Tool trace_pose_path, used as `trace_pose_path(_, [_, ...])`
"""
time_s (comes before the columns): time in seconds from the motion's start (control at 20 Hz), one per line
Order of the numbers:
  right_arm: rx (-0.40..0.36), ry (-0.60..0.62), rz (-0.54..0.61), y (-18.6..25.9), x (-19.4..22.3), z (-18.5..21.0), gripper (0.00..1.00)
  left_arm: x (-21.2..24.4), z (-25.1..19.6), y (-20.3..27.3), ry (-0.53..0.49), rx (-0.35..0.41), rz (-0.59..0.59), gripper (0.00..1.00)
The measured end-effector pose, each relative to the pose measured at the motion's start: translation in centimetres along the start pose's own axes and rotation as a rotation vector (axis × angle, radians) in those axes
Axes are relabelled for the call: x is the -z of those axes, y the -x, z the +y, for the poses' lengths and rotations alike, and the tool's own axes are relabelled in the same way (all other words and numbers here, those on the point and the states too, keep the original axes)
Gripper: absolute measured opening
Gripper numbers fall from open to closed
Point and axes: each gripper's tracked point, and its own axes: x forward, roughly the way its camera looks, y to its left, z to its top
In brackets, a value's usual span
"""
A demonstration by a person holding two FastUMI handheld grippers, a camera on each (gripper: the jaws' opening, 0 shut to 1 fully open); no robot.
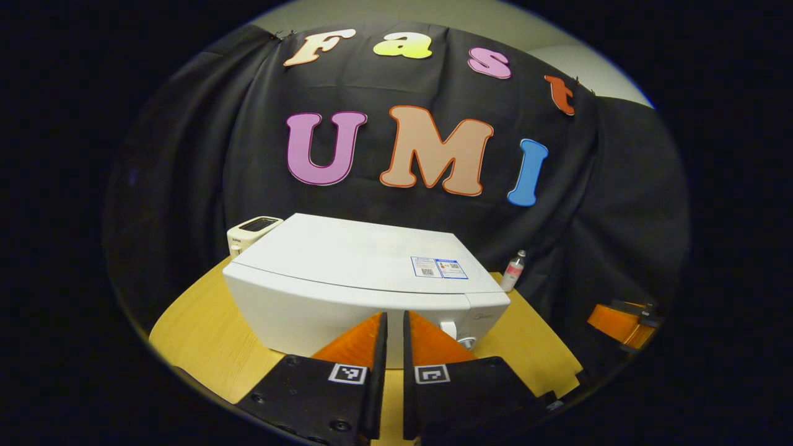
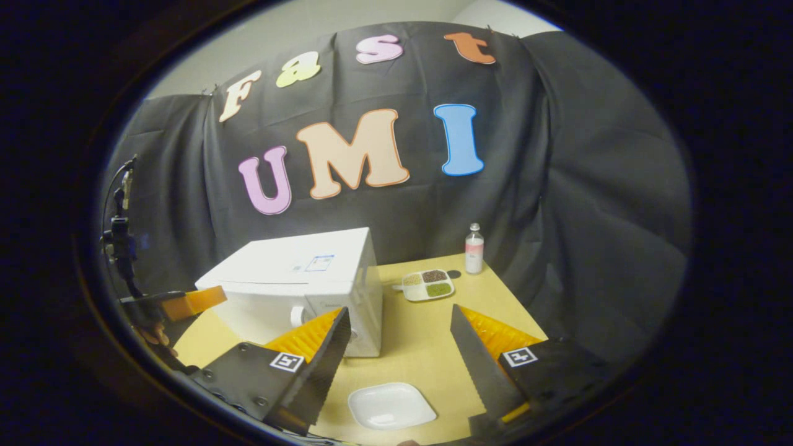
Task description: Open the microwave oven with the left hand, put the food in, and close the microwave oven.
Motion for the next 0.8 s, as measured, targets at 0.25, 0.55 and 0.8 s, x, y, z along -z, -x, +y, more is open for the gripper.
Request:
trace_pose_path(0.25, [-0.001,-0.001,0.001,1.3,-0.2,-0.3,0.92,-0.5,1.7,3.3,-0.054,-0.041,-0.024,0.43])
trace_pose_path(0.55, [0.019,-0.009,-0.014,2.3,-0.8,-0.9,0.92,-0.8,3.6,6.0,-0.059,-0.139,-0.064,0.98])
trace_pose_path(0.8, [0.008,-0.011,-0.035,2.7,-1.6,-0.3,0.92,-1.3,4.0,6.7,-0.052,-0.158,-0.080,0.95])
